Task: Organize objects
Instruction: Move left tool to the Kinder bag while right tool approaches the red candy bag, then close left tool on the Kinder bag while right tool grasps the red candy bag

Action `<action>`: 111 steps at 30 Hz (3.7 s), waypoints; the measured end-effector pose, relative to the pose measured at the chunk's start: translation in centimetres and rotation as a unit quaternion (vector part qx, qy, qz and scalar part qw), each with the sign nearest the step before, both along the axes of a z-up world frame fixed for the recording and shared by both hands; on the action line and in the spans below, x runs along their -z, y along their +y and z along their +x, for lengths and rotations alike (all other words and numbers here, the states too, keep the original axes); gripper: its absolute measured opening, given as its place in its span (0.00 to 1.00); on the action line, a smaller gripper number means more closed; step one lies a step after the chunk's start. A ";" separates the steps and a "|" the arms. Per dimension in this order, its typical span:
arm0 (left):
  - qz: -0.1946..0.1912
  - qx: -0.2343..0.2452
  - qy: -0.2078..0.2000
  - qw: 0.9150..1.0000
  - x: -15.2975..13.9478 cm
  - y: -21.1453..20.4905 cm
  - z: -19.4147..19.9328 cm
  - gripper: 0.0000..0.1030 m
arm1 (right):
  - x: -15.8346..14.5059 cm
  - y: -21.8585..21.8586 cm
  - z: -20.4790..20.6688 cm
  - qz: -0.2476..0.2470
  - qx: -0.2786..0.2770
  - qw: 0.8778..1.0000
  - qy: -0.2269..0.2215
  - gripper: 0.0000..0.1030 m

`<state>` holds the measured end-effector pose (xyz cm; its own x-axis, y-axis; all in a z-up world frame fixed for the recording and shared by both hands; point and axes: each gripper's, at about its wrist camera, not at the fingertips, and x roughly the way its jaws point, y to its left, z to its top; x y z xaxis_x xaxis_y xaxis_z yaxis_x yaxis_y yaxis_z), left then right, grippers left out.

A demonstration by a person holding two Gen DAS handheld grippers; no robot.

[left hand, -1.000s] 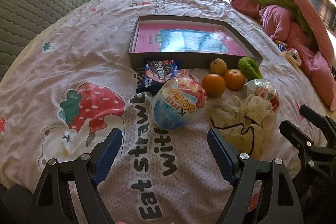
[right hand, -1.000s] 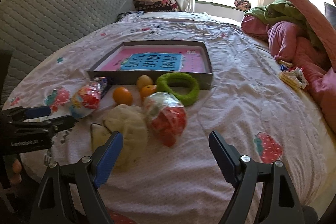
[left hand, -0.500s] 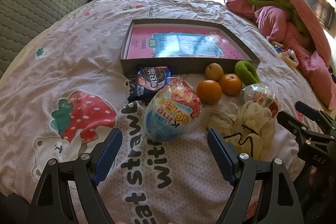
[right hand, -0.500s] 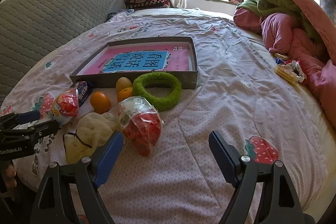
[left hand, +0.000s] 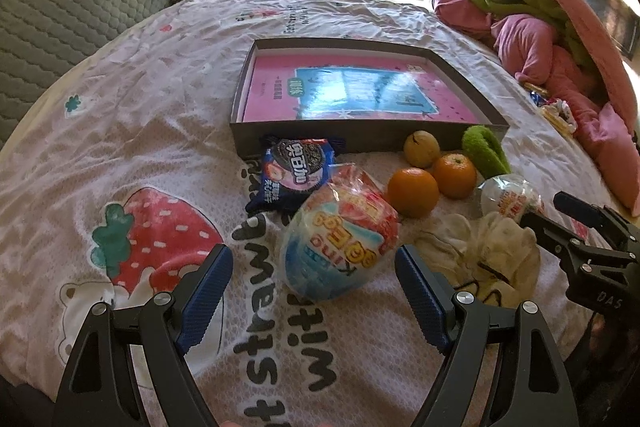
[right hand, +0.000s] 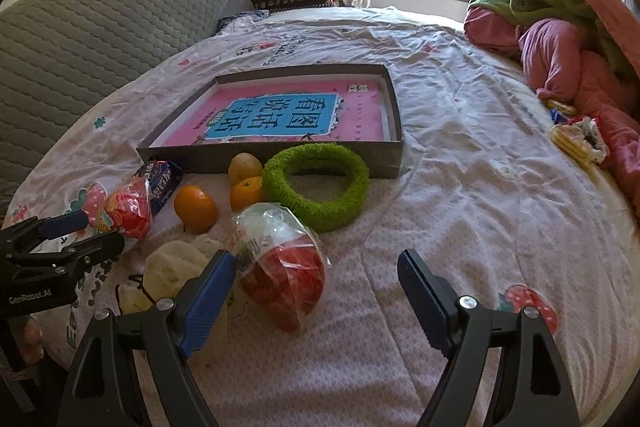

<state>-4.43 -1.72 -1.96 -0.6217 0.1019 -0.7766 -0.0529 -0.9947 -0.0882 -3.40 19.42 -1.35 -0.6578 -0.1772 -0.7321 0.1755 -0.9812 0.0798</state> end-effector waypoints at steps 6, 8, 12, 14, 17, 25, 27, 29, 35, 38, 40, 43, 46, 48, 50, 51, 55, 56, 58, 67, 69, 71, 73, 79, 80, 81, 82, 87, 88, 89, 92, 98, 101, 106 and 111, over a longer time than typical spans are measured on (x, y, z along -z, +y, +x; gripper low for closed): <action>0.008 0.002 -0.004 1.000 0.5 -0.1 -0.8 0.82 | 0.9 0.0 -0.9 -0.036 -0.018 0.999 -0.023 0.74; 0.009 0.005 -0.005 1.000 0.6 0.0 -0.9 0.82 | 1.1 -0.1 -1.0 -0.046 -0.028 0.998 -0.027 0.69; 0.013 0.011 -0.009 1.000 1.0 0.3 -1.1 0.82 | 1.5 -0.7 -1.1 -0.055 -0.045 0.997 -0.035 0.61; 0.019 0.012 -0.011 1.000 1.1 0.3 -1.2 0.82 | 1.6 -0.8 -1.0 -0.062 -0.052 0.996 -0.035 0.55; 0.030 0.014 -0.016 0.999 1.3 0.2 -1.4 0.81 | 1.7 -0.9 -0.9 -0.070 -0.059 0.995 -0.032 0.50; 0.060 0.025 -0.024 0.998 1.7 0.5 -2.0 0.82 | 1.5 -0.8 -0.6 -0.071 -0.065 0.995 -0.015 0.49; 0.065 0.027 -0.021 0.997 1.7 0.5 -2.0 0.81 | 1.4 -0.8 -0.5 -0.070 -0.066 0.995 -0.010 0.49; 0.069 0.034 -0.019 0.997 1.7 0.6 -2.0 0.78 | 1.3 -0.9 -0.4 -0.067 -0.067 0.995 -0.007 0.49; 0.075 0.047 -0.024 0.996 2.1 0.8 -2.0 0.59 | 1.0 -1.0 -0.2 -0.066 -0.070 0.995 0.001 0.49; 0.080 0.053 -0.019 0.995 1.8 0.9 -1.7 0.59 | 0.9 -1.1 -0.1 -0.064 -0.071 0.995 0.005 0.49; 0.082 0.057 -0.014 0.995 1.5 1.0 -1.5 0.58 | 0.7 -1.2 0.0 -0.062 -0.070 0.996 0.009 0.49; 0.073 0.059 -0.001 0.996 1.0 1.1 -1.1 0.58 | 0.4 -1.1 0.2 -0.059 -0.070 0.996 0.017 0.49; 0.074 0.062 0.011 0.995 0.2 1.1 -0.6 0.58 | 0.1 -1.2 0.4 -0.058 -0.072 0.995 0.024 0.49; 0.072 0.063 0.019 0.995 -0.3 1.1 -0.4 0.58 | -0.2 -1.2 0.4 -0.058 -0.073 0.995 0.028 0.49; 0.073 0.063 0.025 0.995 -0.9 1.1 -0.2 0.58 | -0.4 -1.3 0.5 -0.057 -0.074 0.995 0.032 0.49; 0.073 0.062 0.027 0.995 -1.1 1.0 -0.2 0.58 | -0.6 -1.3 0.5 -0.057 -0.074 0.995 0.035 0.49; 0.070 0.057 0.036 0.995 -1.9 1.0 -0.4 0.58 | -1.2 -1.1 0.5 -0.060 -0.073 0.994 0.046 0.49; 0.070 0.057 0.037 0.995 -2.0 1.0 -0.5 0.58 | -1.4 -1.1 0.4 -0.062 -0.073 0.994 0.048 0.49; 0.068 0.055 0.040 0.995 -2.3 1.0 -0.8 0.58 | -1.7 -1.0 0.3 -0.062 -0.073 0.994 0.052 0.49; 0.056 0.043 0.052 0.996 -2.9 1.0 -1.9 0.58 | -2.8 -1.9 -0.9 -0.058 -0.085 0.992 0.073 0.49; 0.048 0.041 0.054 0.997 -2.9 1.2 -2.2 0.58 | -2.9 -2.0 -1.2 -0.057 -0.086 0.992 0.078 0.49; 0.047 0.039 0.057 0.997 -3.0 1.2 -2.5 0.58 | -3.1 -2.0 -1.6 -0.058 -0.086 0.991 0.081 0.49; 0.045 0.038 0.059 0.997 -3.1 1.2 -3.0 0.58 | -3.1 -2.1 -2.0 -0.058 -0.088 0.991 0.081 0.49; 0.043 0.036 0.066 0.996 -3.6 1.4 -4.5 0.58 | -3.0 -2.0 -2.8 -0.057 -0.090 0.991 0.082 0.49; 0.041 0.036 0.068 0.996 -3.7 1.5 -4.6 0.58 | -3.0 -2.0 -3.0 -0.058 -0.092 0.991 0.081 0.49; 0.040 0.034 0.069 0.996 -3.7 1.5 -4.9 0.58 | -3.0 -2.0 -3.1 -0.058 -0.092 0.991 0.082 0.49; 0.040 0.034 0.070 0.996 -3.8 1.5 -5.1 0.58 | -3.0 -2.0 -3.2 -0.057 -0.092 0.991 0.082 0.49; 0.042 0.033 0.070 0.996 -3.9 1.5 -5.9 0.58 | -3.0 -2.0 -4.1 -0.055 -0.093 0.990 0.085 0.49; 0.042 0.034 0.069 0.996 -3.8 1.5 -6.2 0.58 | -3.0 -2.0 -4.2 -0.054 -0.094 0.990 0.086 0.49; 0.042 0.034 0.069 0.996 -3.8 1.5 -6.3 0.58 | -3.1 -2.0 -4.4 -0.052 -0.094 0.990 0.087 0.49; 0.042 0.033 0.067 0.996 -3.5 1.3 -6.9 0.58 | -3.2 -1.9 -4.9 -0.053 -0.093 0.990 0.089 0.49; 0.043 0.029 0.061 0.997 -3.1 0.9 -8.2 0.58 | -3.4 -1.7 -6.1 -0.050 -0.092 0.990 0.094 0.49; 0.042 0.029 0.059 0.997 -2.9 0.7 -9.1 0.58 | -3.3 -1.4 -6.6 -0.049 -0.089 0.990 0.094 0.49; 0.036 0.025 0.066 0.997 -2.9 0.1 -10.4 0.58 | -3.3 -0.8 -7.6 -0.045 -0.082 0.991 0.095 0.49; 0.032 0.021 0.067 0.997 -2.9 -0.5 -11.5 0.58 | -3.2 -0.1 -8.6 -0.043 -0.074 0.992 0.094 0.49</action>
<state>-15.93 -2.17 0.89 -0.7133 0.1768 -0.6782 -0.1102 -0.9839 -0.1405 -11.99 19.34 1.85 -0.7434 -0.3385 -0.5769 0.3363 -0.9347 0.1151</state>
